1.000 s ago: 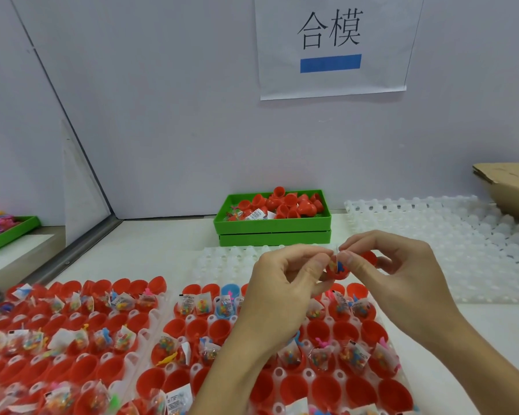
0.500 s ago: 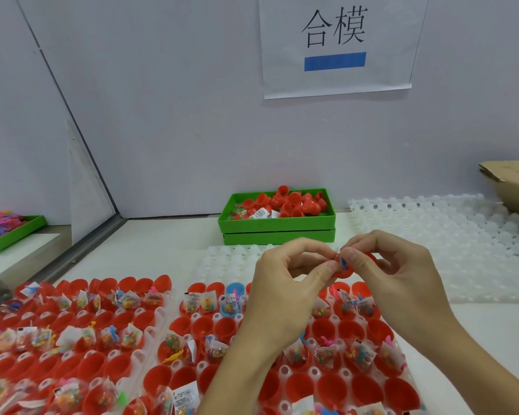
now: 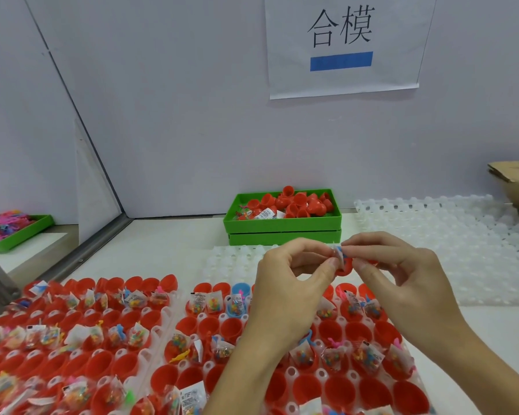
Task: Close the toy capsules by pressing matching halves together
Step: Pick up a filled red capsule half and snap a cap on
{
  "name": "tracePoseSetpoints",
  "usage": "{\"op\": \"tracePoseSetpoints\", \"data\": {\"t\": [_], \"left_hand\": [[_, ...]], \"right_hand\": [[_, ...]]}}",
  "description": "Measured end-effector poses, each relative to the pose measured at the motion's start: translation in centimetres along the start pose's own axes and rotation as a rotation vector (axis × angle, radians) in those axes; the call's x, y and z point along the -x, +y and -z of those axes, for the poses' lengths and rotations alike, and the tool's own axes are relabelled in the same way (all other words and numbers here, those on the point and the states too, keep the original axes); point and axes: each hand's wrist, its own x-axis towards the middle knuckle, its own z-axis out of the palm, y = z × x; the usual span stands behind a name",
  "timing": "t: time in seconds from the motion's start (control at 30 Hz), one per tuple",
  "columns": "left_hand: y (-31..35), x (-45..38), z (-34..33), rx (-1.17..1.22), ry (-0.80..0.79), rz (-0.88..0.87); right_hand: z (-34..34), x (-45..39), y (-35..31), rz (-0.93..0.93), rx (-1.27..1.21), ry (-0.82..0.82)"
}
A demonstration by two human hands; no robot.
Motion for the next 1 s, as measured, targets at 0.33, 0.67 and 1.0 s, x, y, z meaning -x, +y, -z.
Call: {"op": "tracePoseSetpoints", "data": {"t": [0.33,0.67,1.0], "left_hand": [[0.1,-0.1,0.1,0.009,0.073,0.021],[0.0,-0.1,0.3,0.035,0.104,-0.002],[-0.1,-0.2,0.4,0.101,0.151,0.071]], "right_hand": [[-1.0,0.5,-0.2,0.024,0.013,-0.046],[-1.8,0.6,-0.4,0.022,-0.022,-0.046],[-0.8,0.3,-0.5,-0.131,-0.129,-0.050]]}}
